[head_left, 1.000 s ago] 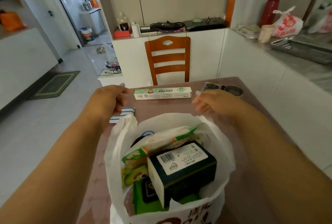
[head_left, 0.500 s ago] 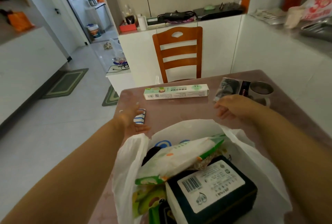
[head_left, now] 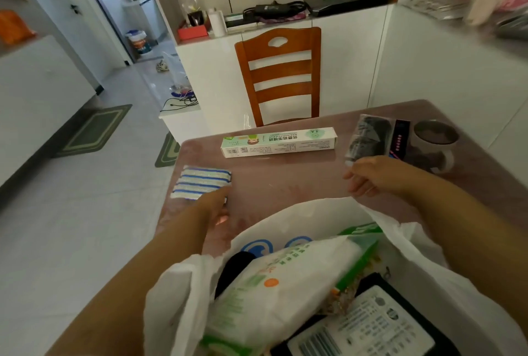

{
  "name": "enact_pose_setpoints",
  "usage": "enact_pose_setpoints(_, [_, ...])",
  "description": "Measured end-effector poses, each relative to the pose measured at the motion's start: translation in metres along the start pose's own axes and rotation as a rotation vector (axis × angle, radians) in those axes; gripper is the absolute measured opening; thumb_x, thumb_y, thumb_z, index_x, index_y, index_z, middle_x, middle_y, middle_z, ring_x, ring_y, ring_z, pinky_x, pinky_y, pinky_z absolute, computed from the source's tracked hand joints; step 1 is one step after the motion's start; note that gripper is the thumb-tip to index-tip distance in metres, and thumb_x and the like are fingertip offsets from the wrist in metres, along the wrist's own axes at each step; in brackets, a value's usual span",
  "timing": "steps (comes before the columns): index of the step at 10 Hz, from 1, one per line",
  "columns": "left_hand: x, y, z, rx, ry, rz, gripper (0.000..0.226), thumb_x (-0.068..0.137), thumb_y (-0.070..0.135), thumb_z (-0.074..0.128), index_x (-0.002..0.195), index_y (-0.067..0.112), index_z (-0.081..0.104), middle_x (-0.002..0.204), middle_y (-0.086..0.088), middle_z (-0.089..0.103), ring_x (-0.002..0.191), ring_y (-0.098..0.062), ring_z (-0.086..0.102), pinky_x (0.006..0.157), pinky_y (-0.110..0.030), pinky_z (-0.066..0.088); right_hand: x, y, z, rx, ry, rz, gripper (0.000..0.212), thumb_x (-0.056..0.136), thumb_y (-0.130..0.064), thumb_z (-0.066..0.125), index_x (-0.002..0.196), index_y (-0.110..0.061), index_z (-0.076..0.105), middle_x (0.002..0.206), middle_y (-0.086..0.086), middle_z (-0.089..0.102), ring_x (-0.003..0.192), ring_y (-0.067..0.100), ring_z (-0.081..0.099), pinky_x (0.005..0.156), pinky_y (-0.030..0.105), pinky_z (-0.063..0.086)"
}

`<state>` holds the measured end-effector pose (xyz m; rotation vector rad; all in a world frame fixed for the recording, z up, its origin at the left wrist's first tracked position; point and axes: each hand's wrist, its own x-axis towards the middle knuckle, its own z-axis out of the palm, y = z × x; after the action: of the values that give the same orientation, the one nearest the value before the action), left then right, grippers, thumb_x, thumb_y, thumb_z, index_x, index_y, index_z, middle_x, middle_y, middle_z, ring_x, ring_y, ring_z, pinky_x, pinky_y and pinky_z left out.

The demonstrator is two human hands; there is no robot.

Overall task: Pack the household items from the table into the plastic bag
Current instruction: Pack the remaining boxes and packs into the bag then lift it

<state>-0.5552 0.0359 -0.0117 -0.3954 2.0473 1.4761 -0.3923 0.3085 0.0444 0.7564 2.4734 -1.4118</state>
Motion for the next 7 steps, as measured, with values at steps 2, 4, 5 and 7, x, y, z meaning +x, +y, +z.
enact_pose_setpoints(2, [-0.014, 0.005, 0.038, 0.263, -0.163, 0.071, 0.031, 0.088, 0.036, 0.062, 0.084, 0.005, 0.060, 0.071, -0.011, 0.063, 0.064, -0.025, 0.057, 0.066, -0.032, 0.048, 0.013, 0.005, 0.002, -0.005, -0.019, 0.015, 0.040, 0.099, -0.042, 0.039, 0.115, -0.014, 0.062, 0.101, 0.007, 0.070, 0.093, 0.020, 0.065, 0.091, 0.037, 0.050])
enact_pose_setpoints(4, [0.009, 0.010, 0.014, 0.728, 0.289, 0.618, 0.031, 0.083, 0.023, 0.069, 0.107, 0.003, 0.067, 0.111, -0.016, 0.068, 0.097, -0.030, 0.062, 0.085, -0.033, 0.046, 0.042, 0.021, -0.003, -0.069, 0.145, 0.017, 0.028, 0.096, -0.017, 0.047, 0.118, -0.004, 0.060, 0.118, 0.022, 0.065, 0.086, 0.026, 0.062, 0.082, 0.036, 0.050])
enact_pose_setpoints(5, [0.025, 0.008, 0.006, 0.895, 0.194, 0.589, 0.068, 0.079, 0.057, 0.064, 0.131, 0.015, 0.056, 0.136, -0.013, 0.056, 0.124, -0.031, 0.051, 0.105, -0.039, 0.036, 0.062, 0.033, -0.003, -0.145, 0.237, 0.044, 0.029, 0.094, -0.029, 0.050, 0.118, -0.016, 0.057, 0.121, 0.013, 0.060, 0.105, 0.029, 0.057, 0.090, 0.036, 0.044])
enact_pose_setpoints(7, [0.031, 0.003, 0.027, 0.987, 0.120, 0.520, 0.060, 0.085, 0.043, 0.064, 0.132, 0.009, 0.051, 0.136, -0.017, 0.053, 0.119, -0.031, 0.053, 0.098, -0.035, 0.039, 0.097, 0.049, -0.002, -0.320, 0.251, 0.073, 0.052, 0.089, -0.043, 0.052, 0.135, -0.020, 0.044, 0.137, 0.010, 0.048, 0.114, 0.026, 0.049, 0.103, 0.039, 0.040])
